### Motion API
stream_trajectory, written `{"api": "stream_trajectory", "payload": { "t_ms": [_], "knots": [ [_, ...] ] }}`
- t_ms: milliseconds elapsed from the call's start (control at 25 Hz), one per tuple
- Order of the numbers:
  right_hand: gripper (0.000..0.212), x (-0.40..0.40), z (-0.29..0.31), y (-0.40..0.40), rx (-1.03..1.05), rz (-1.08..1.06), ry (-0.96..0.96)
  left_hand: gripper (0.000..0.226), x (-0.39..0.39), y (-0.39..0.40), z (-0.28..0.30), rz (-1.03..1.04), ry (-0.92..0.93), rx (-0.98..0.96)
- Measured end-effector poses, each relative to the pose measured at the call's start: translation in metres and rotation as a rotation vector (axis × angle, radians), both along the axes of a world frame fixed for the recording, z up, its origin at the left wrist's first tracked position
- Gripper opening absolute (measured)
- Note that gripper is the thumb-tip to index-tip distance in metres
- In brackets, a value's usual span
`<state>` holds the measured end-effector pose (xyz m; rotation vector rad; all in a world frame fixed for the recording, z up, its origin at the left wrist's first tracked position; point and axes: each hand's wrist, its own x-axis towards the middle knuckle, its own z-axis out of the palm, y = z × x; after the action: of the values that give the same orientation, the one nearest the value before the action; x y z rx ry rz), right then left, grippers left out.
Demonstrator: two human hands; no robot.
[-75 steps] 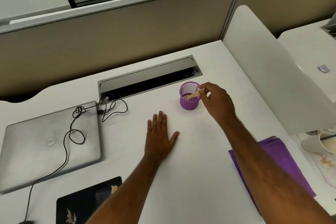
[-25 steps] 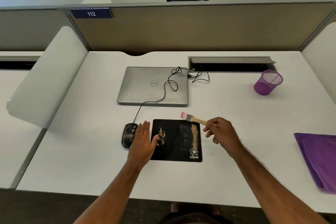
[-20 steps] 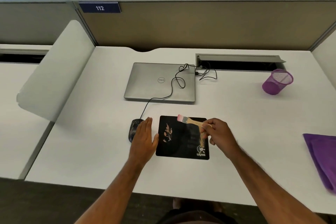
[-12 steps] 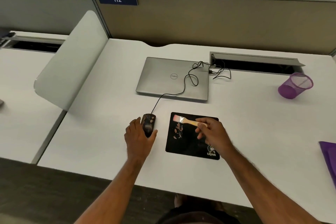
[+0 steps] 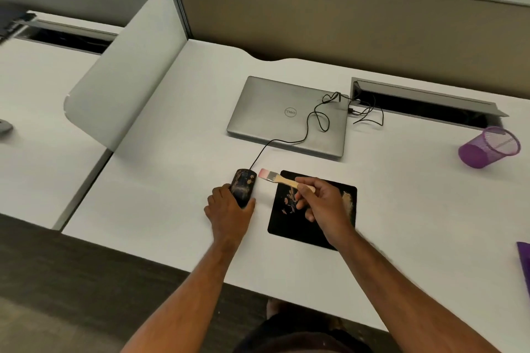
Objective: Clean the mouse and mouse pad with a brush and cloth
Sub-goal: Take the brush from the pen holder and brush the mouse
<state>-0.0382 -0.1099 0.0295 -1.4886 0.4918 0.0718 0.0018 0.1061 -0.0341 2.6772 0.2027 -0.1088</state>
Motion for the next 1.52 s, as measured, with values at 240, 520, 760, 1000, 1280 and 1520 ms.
{"api": "stream_trajectory", "payload": {
  "t_ms": [240,520,760,1000,1280,1520],
  "knots": [
    [0.015,0.009,0.009,0.004,-0.055,0.015,-0.039,0.064,-0.004,0.001,-0.004,0.046,-0.075,-0.055],
    [0.012,0.023,0.029,0.001,-0.194,0.079,-0.146,0.066,-0.003,0.008,0.006,0.097,-0.197,-0.183],
    [0.012,0.048,0.042,0.009,-0.181,0.102,-0.188,0.068,-0.001,0.01,0.017,0.114,-0.288,-0.224],
    [0.014,0.064,0.044,0.019,-0.173,0.141,-0.175,0.067,-0.003,0.015,0.026,0.12,-0.311,-0.242],
    [0.008,0.065,0.04,0.025,-0.156,0.176,-0.155,0.066,0.002,0.024,0.035,0.135,-0.321,-0.261],
    [0.012,0.069,0.046,0.027,-0.171,0.155,-0.182,0.067,0.005,0.027,0.034,0.128,-0.319,-0.255]
  ]
}}
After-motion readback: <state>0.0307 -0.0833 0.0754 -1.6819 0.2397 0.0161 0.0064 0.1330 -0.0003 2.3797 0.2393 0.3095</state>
